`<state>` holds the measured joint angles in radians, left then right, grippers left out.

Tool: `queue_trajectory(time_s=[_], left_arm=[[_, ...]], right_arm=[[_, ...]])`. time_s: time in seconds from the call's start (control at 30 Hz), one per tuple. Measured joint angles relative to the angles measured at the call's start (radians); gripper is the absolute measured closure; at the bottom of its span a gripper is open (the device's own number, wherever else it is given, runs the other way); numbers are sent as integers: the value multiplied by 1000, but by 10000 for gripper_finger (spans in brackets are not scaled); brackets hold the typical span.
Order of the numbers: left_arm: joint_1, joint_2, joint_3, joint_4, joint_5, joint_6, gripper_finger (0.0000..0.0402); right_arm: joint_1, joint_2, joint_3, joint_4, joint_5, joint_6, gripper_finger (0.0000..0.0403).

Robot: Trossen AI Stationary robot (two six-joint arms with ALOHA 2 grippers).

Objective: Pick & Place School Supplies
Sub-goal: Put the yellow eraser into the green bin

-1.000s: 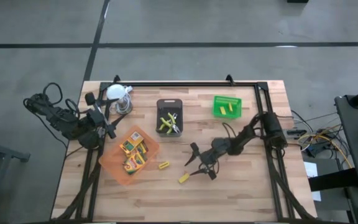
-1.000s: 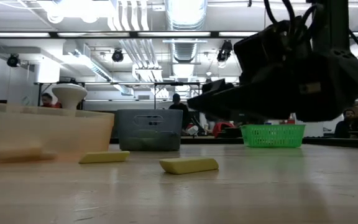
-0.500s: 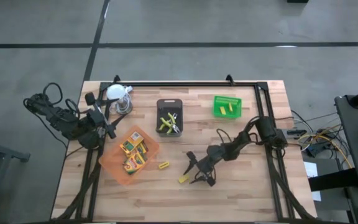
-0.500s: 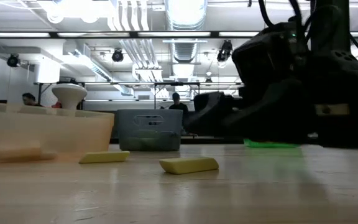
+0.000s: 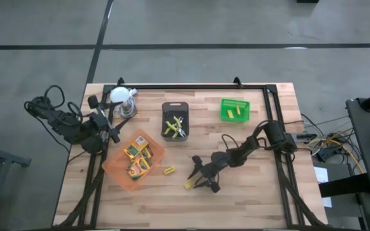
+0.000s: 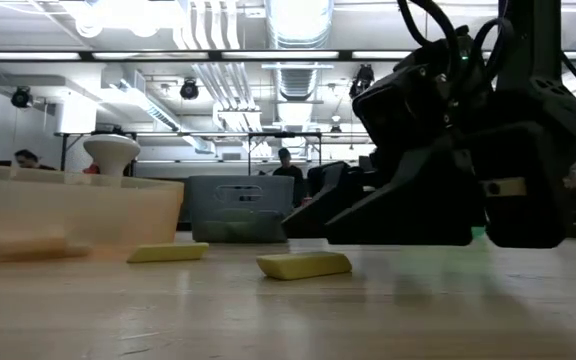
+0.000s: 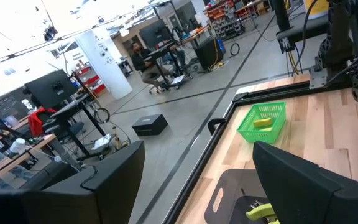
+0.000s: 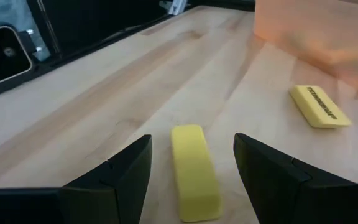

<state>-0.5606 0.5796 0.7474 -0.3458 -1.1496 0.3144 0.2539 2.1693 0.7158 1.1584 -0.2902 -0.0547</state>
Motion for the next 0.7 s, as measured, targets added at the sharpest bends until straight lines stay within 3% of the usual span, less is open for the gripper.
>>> queue_trajectory(time_s=[0.7], left_arm=[[0, 0, 0, 0, 0, 0, 96]], right_arm=[[1, -1, 28, -128, 7, -22, 181]])
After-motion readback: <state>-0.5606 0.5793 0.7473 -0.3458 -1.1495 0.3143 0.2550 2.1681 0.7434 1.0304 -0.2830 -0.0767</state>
